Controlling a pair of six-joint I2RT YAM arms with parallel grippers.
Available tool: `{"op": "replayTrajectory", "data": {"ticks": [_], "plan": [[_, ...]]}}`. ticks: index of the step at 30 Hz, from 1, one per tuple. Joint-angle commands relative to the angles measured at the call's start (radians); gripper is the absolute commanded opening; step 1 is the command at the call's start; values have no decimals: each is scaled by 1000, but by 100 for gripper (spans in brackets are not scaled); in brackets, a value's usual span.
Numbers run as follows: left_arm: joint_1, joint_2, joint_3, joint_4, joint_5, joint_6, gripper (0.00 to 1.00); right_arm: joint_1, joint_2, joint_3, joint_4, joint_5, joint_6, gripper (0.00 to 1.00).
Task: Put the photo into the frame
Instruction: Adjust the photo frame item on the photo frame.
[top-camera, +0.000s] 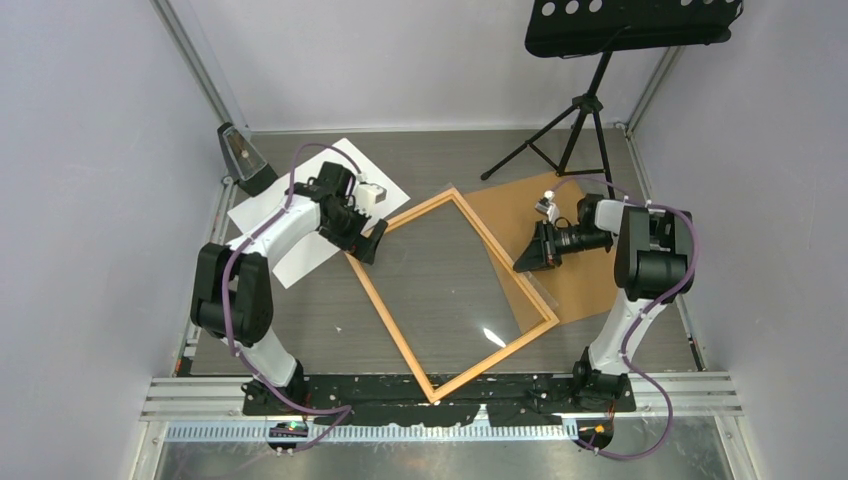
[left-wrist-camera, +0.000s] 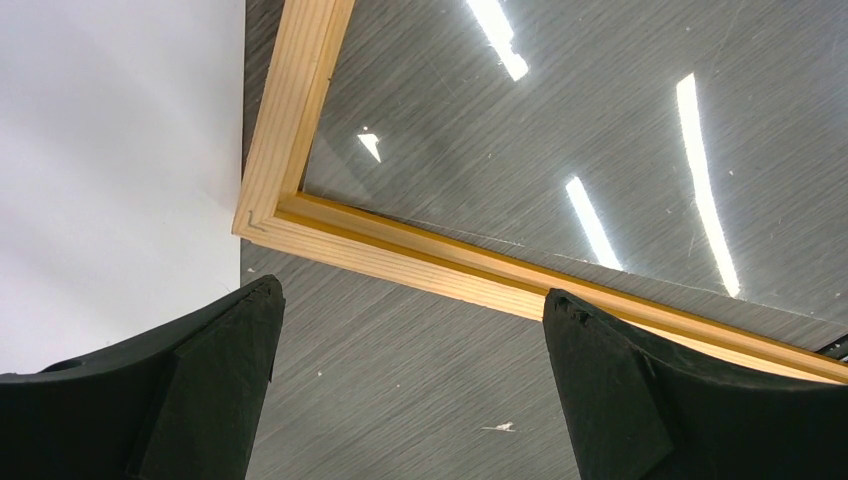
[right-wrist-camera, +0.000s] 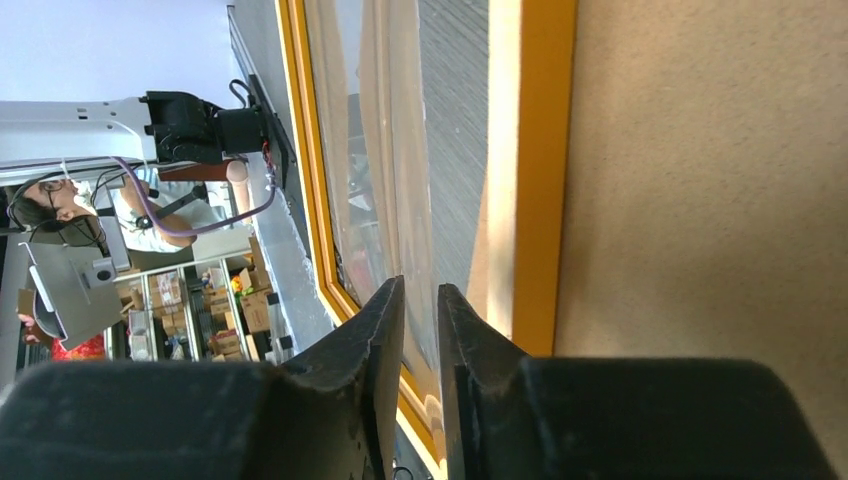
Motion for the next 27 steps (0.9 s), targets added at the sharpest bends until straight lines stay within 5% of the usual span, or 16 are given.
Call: {"op": "replayTrajectory", "data": {"ticks": [1, 27], "plan": [[2, -50, 11, 17, 4, 19, 100, 7, 38, 54, -18, 0, -35, 28], [2, -64, 15, 18, -9, 38, 100, 152, 176, 232, 5, -41, 6, 31]]}}
